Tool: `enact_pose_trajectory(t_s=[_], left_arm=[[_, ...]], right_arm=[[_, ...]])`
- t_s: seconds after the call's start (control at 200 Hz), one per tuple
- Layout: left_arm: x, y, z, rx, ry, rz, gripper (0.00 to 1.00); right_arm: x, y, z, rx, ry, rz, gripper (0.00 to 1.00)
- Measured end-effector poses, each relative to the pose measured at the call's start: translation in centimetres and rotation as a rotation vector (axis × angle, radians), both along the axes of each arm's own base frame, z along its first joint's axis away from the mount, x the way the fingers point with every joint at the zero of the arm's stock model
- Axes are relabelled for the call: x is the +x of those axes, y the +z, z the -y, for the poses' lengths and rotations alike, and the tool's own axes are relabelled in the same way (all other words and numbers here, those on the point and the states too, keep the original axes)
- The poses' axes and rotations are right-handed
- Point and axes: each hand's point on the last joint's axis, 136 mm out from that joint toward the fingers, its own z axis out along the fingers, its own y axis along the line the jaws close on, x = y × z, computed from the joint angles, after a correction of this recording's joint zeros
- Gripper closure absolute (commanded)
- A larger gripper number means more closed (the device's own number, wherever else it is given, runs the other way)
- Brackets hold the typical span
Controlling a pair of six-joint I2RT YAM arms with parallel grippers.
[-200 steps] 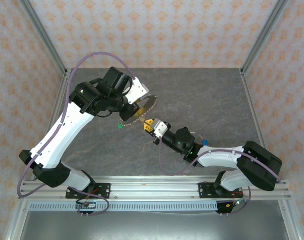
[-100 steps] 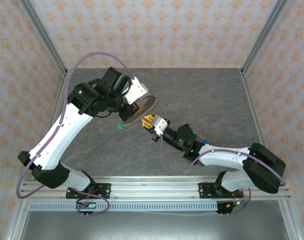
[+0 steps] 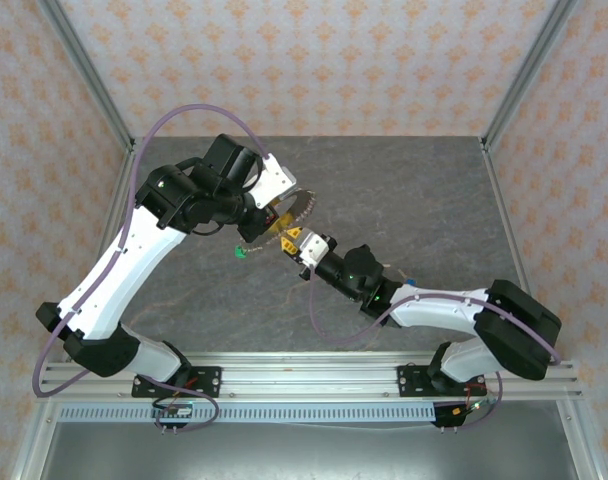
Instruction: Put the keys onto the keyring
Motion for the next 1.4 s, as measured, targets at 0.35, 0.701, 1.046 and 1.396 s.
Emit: enact_pose_trajectory(t_s=[0.35, 0.701, 1.046, 1.396], left_arm=[[0.1, 0.0, -0.1, 0.003, 0.004, 0.002, 1.00], [0.1, -0.1, -0.1, 0.004, 0.005, 0.004, 1.00], [0.1, -0.3, -0.1, 0.005, 0.005, 0.003, 1.00], [-0.1, -0.1, -0.2, 0.002, 0.005, 0.008, 1.00]], right_arm=[[0.1, -0.5, 0.3, -0.009, -0.016, -0.014, 0.82], [-2.3, 0.5, 0.5, 0.036, 0.095, -0.018, 0.87], [-1.0, 0.4, -0.8, 0.035, 0.079, -0.008, 0.85], [-0.3, -1.0, -1.0, -0.015, 0.047, 0.014, 0.80]])
